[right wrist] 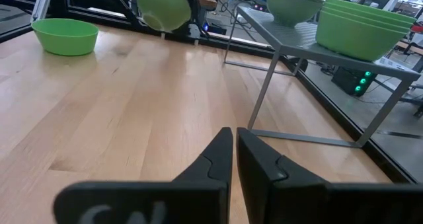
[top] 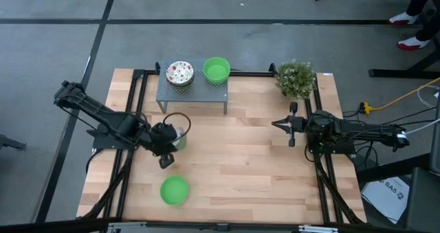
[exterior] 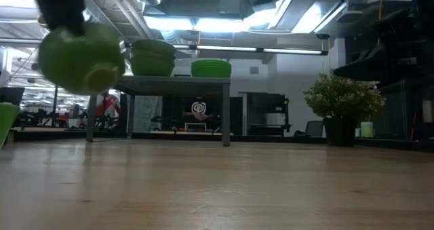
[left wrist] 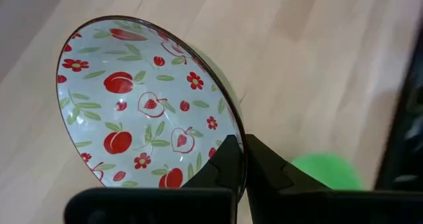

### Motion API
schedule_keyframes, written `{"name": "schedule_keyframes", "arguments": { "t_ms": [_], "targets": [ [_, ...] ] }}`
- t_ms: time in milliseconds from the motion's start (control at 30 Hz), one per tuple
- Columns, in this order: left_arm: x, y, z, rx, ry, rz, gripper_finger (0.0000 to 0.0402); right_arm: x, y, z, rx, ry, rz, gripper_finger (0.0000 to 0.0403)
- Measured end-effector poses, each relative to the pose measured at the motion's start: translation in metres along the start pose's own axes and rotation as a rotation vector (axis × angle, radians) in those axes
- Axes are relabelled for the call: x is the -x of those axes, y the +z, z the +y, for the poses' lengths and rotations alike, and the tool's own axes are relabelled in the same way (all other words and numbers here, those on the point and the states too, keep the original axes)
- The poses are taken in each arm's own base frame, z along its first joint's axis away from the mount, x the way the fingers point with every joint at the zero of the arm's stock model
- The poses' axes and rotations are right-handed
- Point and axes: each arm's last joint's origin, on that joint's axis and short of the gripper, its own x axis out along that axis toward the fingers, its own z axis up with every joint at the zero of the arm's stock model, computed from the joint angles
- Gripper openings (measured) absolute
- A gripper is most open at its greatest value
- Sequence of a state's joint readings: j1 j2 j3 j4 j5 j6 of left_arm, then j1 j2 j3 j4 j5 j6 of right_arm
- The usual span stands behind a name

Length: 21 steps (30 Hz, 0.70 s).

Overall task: Pick & Place Mini bowls
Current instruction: Stack the white bowl on top of the white bowl on the shelf

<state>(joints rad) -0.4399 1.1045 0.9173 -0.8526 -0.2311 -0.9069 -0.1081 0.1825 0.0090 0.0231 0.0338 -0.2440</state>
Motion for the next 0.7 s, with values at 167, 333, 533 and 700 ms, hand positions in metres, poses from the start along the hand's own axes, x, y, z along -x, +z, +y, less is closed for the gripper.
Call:
{"name": "schedule_keyframes", "arguments": {
  "t_ms": [167,333,533,700],
  "targets": [
    [0.005,0.021,-0.002,0.028,-0.082,-0.176,0.0003,0.000,0.000,0.000,0.000,0.000,0.000,0.0023],
    [0.012,0.041,-0.002,0.039,-0.147,-0.357,0.0003,0.000,0.000,0.000,0.000,0.000,0.001,0.0023],
    [0.023,0.064,-0.001,0.047,-0.200,-0.556,0.0003,0.000,0.000,0.000,0.000,0.000,0.000,0.0023],
    [0.033,0.081,0.001,0.041,-0.244,-0.713,0.0003,0.000,0.000,0.000,0.000,0.000,0.001,0.0023]
  ]
}}
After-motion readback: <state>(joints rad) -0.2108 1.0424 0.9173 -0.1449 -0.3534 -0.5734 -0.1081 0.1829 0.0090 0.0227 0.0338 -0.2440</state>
